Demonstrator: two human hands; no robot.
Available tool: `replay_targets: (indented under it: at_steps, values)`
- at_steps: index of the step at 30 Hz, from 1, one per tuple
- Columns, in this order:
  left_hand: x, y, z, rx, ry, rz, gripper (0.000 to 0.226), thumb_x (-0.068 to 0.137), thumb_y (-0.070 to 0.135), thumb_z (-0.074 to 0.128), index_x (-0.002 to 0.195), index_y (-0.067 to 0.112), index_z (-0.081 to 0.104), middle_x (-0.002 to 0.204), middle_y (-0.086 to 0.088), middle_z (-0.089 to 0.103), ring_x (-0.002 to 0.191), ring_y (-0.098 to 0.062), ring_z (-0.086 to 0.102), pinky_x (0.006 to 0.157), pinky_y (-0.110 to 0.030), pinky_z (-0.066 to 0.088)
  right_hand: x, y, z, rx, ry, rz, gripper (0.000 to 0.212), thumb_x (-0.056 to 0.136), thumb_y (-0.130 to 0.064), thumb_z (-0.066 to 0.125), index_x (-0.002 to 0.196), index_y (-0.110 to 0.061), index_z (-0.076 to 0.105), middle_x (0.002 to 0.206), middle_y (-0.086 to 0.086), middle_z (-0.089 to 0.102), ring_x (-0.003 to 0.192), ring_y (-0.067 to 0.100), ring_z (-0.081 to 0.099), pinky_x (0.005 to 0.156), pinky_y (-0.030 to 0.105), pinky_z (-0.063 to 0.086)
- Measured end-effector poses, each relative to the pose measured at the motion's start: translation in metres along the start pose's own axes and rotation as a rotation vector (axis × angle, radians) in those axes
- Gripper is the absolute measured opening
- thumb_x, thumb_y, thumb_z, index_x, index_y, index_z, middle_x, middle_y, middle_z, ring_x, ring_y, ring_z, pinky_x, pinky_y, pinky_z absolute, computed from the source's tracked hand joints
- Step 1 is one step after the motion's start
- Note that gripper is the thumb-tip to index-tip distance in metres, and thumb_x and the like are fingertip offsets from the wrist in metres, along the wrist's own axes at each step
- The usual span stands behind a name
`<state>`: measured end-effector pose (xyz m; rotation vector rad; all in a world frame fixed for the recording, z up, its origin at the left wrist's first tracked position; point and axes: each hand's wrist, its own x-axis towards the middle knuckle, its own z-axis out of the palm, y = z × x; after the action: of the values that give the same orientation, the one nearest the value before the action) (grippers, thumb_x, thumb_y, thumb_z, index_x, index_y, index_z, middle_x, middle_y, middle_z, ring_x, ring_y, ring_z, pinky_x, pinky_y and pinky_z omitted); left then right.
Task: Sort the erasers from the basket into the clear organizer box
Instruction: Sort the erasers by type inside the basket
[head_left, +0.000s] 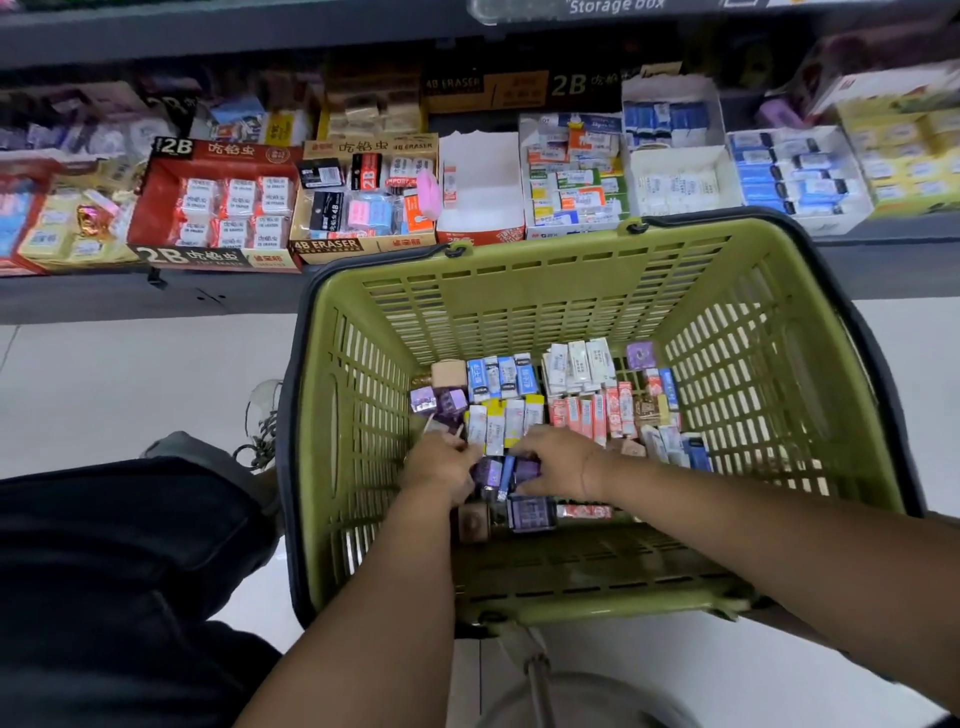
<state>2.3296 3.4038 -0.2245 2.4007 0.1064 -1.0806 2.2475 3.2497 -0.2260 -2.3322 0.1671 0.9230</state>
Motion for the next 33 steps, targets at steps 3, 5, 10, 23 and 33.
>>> replay_targets:
  at_steps: [3,5,10,23,33]
  values:
    - [-0.007,-0.003,0.003,0.209,-0.065,0.031,0.035,0.082,0.048,0.069,0.096,0.017,0.068,0.106,-0.005,0.068,0.100,-0.026,0.063,0.088,-0.036,0.051,0.002,-0.007,0.010,-0.026,-0.023,0.020,0.064,0.086,-0.040,0.065,0.139,-0.013,0.042,0.134,0.008,0.046,0.121,0.026,0.047,0.097,0.031,0.041]
    - [-0.010,-0.002,0.004,0.337,-0.041,0.041,0.042,0.080,0.055,0.068,0.096,0.016,0.068,0.105,-0.004,0.068,0.099,-0.025,0.062,0.086,-0.036,0.051,0.002,-0.012,0.016,0.024,-0.044,0.033,0.059,0.085,-0.037,0.066,0.133,-0.011,0.046,0.131,0.010,0.049,0.118,0.029,0.050,0.097,0.036,0.043]
    - [-0.010,-0.002,0.009,0.492,0.019,0.058,0.055,0.072,0.057,0.073,0.106,0.014,0.067,0.113,-0.010,0.064,0.106,-0.028,0.060,0.093,-0.040,0.049,0.009,-0.016,0.022,0.187,-0.010,0.129,0.054,0.084,-0.036,0.068,0.126,-0.011,0.047,0.130,0.012,0.051,0.113,0.027,0.053,0.084,0.029,0.042]
    - [-0.002,-0.009,0.001,0.469,-0.066,0.052,0.040,0.085,0.041,0.068,0.110,0.010,0.070,0.115,-0.010,0.067,0.108,-0.026,0.061,0.086,-0.032,0.049,-0.004,-0.027,0.033,-0.148,0.012,0.026,0.040,0.086,-0.035,0.061,0.121,-0.018,0.050,0.122,0.004,0.052,0.103,0.026,0.057,0.074,0.030,0.045]
    - [-0.004,-0.011,0.001,0.297,-0.063,0.028,0.028,0.085,0.032,0.069,0.098,0.008,0.075,0.102,-0.010,0.070,0.098,-0.026,0.064,0.085,-0.033,0.053,-0.001,-0.030,0.032,-0.190,-0.041,-0.026,0.039,0.087,-0.035,0.060,0.122,-0.019,0.054,0.122,0.005,0.048,0.104,0.027,0.056,0.083,0.036,0.050]
